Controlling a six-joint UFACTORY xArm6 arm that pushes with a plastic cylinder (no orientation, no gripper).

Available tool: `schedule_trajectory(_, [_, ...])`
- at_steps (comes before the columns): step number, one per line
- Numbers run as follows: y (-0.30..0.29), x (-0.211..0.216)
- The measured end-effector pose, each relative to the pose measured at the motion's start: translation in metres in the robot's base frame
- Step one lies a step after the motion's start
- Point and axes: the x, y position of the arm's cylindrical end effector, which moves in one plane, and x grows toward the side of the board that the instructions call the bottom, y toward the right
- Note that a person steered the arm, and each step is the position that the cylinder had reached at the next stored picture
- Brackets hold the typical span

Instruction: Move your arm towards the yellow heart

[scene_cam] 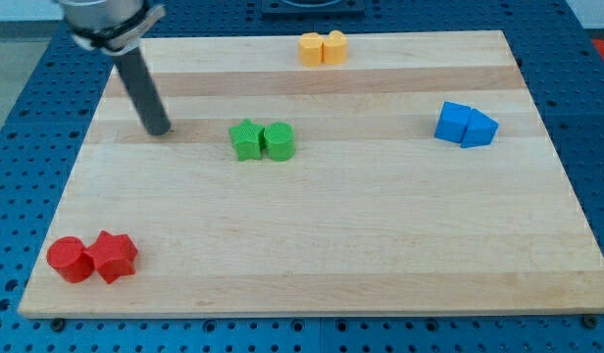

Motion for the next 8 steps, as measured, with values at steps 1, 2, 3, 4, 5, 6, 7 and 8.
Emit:
schedule_trajectory(1, [0.058, -0.017])
schedule_trajectory(2, [0.083, -0.020])
schedule_trajectory(3, [0.083, -0.021])
schedule_trajectory(4, [0.099, -0.025])
schedule_trajectory(5, [0.147, -0.027])
schedule_trajectory(6, [0.197, -0.033])
schedule_trajectory(7, [0.249, -0.061])
schedule_trajectory(8, [0.270, -0.089])
